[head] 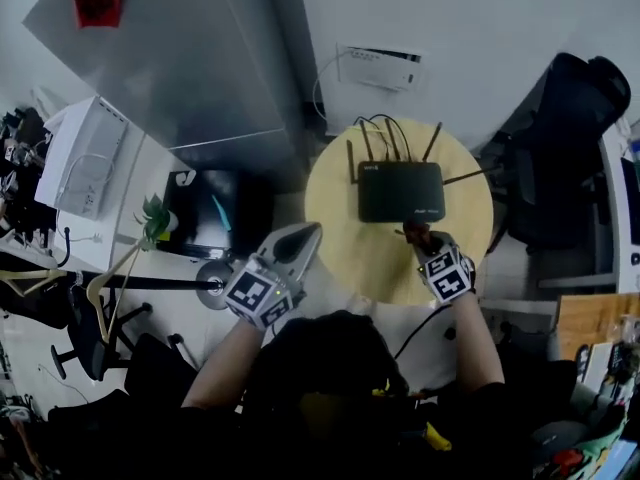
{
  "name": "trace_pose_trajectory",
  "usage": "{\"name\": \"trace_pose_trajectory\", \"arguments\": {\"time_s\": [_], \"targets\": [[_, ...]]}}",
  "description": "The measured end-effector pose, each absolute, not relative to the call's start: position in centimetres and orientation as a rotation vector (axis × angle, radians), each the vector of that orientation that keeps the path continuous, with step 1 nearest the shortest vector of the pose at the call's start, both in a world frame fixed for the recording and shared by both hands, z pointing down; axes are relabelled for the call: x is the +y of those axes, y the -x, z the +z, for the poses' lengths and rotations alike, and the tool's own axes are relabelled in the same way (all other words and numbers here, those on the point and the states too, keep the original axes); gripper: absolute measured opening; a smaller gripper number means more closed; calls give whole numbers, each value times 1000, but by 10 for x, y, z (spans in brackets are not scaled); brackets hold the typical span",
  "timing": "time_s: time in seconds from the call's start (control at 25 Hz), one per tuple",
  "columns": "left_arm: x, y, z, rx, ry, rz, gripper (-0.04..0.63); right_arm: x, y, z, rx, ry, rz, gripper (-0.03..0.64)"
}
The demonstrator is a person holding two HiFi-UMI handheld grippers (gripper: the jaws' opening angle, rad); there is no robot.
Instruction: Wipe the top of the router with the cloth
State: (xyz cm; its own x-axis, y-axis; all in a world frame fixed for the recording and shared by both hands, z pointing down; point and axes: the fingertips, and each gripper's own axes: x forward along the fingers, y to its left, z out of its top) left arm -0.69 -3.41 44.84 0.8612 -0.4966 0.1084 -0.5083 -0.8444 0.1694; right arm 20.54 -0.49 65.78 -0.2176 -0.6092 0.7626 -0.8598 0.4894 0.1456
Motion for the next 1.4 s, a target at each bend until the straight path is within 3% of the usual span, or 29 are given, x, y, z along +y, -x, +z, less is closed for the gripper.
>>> {"name": "trace_pose_trajectory", "arguments": {"time_s": [0.16, 0.4, 0.64, 1.0, 1.4], "targets": [[-2, 30, 446, -655, -2883, 90, -9, 18, -161, 655, -1960, -1369, 466, 64], [36, 119, 459, -641, -2894, 55, -8, 67, -100, 615, -1952, -1580, 440, 64], [63, 184, 473, -560, -2803, -57, -8, 136, -55, 569, -1964, -1866, 626, 64], [108, 185, 464, -365, -2794, -120, -8, 252, -46, 515, -1906, -2234, 673, 63], [130, 192, 454, -319, -2712, -89, -8, 277, -33, 462, -2079, -2337, 499, 61]]}}
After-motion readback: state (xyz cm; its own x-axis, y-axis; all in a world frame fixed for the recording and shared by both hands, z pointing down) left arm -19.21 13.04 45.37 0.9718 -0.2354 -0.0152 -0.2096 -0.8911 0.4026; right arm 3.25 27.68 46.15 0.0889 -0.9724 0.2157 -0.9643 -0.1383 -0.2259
